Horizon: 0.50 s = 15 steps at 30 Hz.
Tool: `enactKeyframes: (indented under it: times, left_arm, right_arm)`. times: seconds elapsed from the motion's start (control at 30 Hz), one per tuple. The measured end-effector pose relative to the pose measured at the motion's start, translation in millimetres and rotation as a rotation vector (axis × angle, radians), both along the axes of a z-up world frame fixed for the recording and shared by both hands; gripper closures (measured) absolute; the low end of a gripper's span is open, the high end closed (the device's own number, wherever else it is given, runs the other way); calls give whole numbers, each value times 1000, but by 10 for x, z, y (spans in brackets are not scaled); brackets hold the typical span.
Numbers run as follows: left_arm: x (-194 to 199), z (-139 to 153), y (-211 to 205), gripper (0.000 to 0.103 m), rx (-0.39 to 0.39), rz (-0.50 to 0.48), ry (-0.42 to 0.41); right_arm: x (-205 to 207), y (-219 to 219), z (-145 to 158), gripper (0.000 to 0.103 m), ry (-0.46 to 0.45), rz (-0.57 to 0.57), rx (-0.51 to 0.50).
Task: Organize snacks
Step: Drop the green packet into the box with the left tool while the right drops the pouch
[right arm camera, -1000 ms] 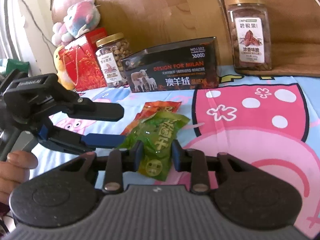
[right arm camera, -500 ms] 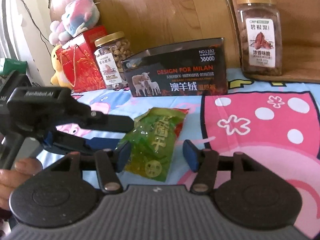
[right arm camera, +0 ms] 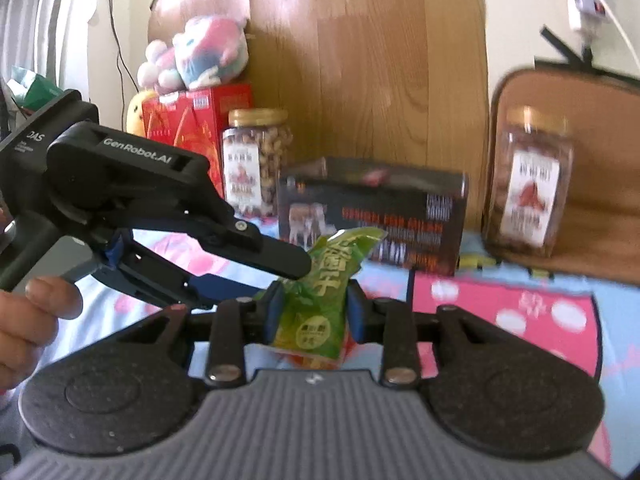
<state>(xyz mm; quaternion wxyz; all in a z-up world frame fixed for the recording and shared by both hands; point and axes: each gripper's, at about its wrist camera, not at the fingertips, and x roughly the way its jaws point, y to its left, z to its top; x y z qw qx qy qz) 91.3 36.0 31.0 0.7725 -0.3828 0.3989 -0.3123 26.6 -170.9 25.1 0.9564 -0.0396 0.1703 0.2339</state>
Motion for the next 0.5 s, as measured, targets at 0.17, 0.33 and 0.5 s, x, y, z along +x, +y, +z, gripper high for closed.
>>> enactKeyframes:
  times: [0.17,0.33,0.5]
  left_arm:
    - [497,451,-20,58,75,51,-110]
    - [1084,542,-81,55,149,157,-107]
    - [1037,516,-30,55,149,143,-128]
  right_arm:
    - [581,36,337,67,-56,-2,38]
    - [1337,56,406,57,-30,-49,95]
    - [1386,-178,346,55,1,-126,142]
